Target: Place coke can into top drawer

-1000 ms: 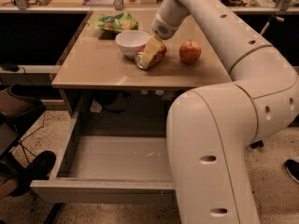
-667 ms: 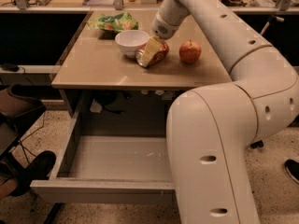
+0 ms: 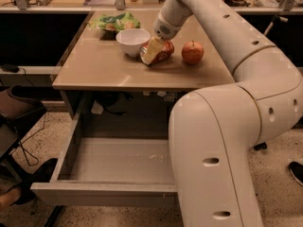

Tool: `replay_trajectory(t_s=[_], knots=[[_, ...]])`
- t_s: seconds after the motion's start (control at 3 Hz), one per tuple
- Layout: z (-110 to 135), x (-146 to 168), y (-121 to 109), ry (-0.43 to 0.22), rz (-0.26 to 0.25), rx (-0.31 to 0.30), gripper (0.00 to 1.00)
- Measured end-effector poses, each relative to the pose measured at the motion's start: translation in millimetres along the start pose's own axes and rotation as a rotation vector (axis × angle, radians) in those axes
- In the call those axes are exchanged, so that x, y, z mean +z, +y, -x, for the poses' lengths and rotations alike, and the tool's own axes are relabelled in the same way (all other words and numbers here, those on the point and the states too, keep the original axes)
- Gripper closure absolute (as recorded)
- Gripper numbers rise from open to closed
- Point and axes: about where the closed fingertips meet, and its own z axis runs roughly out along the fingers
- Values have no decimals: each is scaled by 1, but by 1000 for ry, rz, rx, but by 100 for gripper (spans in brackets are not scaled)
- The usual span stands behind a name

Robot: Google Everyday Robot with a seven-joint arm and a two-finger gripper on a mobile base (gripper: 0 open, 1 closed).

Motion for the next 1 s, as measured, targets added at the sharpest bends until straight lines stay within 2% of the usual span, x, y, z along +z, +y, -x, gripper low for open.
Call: replay_trajectory(t_s=[0.33, 0.67, 1.0], knots=[[2, -20, 11, -18, 5, -26, 88], [9, -66, 24, -77, -71, -103, 100], [10, -142, 42, -169, -236, -109, 100]])
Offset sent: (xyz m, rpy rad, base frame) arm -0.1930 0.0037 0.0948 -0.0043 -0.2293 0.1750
